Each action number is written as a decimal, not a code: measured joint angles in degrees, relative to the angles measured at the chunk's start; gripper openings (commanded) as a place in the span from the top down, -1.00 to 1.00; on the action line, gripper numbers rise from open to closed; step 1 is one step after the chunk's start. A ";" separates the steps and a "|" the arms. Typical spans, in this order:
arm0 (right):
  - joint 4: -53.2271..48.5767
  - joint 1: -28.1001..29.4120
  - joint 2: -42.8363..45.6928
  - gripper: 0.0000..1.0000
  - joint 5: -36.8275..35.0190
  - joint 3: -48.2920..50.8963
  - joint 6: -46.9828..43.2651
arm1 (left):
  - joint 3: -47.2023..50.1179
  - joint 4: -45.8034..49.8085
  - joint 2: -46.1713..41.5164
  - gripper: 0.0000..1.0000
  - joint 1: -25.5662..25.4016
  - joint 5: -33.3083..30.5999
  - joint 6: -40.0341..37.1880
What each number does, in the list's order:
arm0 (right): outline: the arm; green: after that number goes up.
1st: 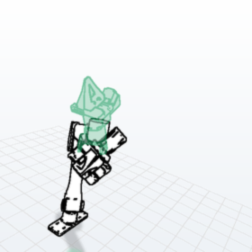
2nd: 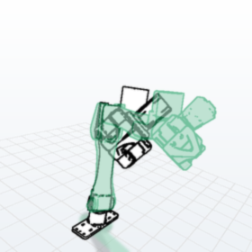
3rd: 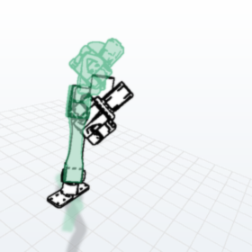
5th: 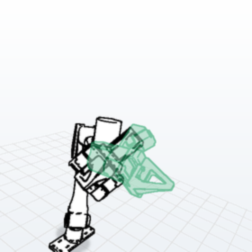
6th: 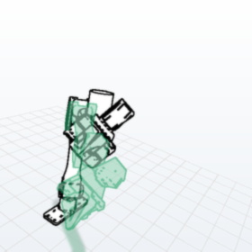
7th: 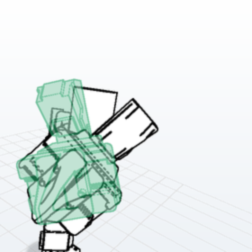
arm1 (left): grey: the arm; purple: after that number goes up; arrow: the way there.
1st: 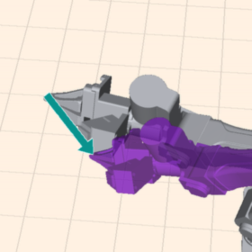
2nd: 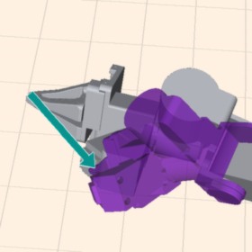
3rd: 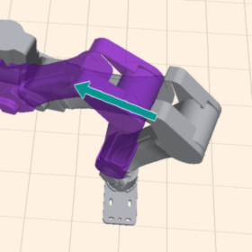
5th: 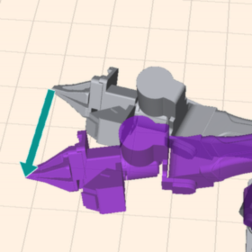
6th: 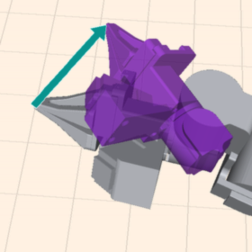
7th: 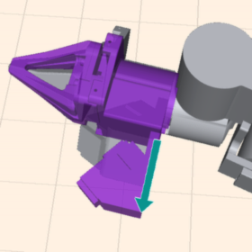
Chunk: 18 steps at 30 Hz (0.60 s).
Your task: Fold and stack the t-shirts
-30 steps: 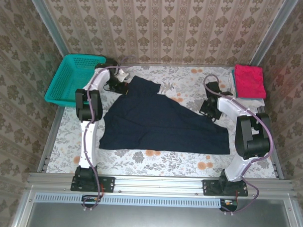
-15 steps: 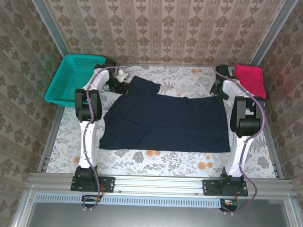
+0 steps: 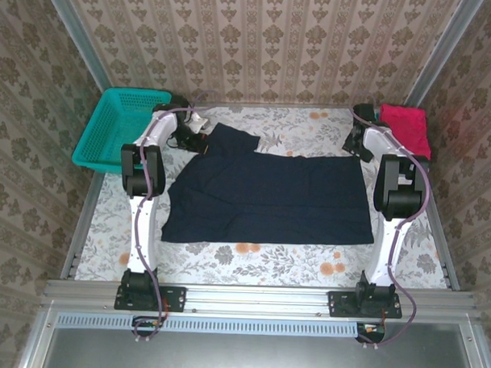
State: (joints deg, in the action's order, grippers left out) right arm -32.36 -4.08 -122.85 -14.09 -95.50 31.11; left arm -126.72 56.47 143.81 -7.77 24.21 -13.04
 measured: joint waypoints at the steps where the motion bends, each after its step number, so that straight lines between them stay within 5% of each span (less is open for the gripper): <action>1: -0.11 0.00 -0.46 -0.01 0.26 -0.61 0.35 | 0.00 -0.07 0.00 1.00 0.00 0.00 0.00; 18: -7.32 -0.42 -8.17 0.08 2.86 -9.79 4.28 | 0.11 -0.57 0.00 1.00 0.00 0.04 0.00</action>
State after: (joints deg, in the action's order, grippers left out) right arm -39.68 -4.49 -131.02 -11.22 -105.30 35.40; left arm -126.61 55.90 143.81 -7.77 24.25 -13.04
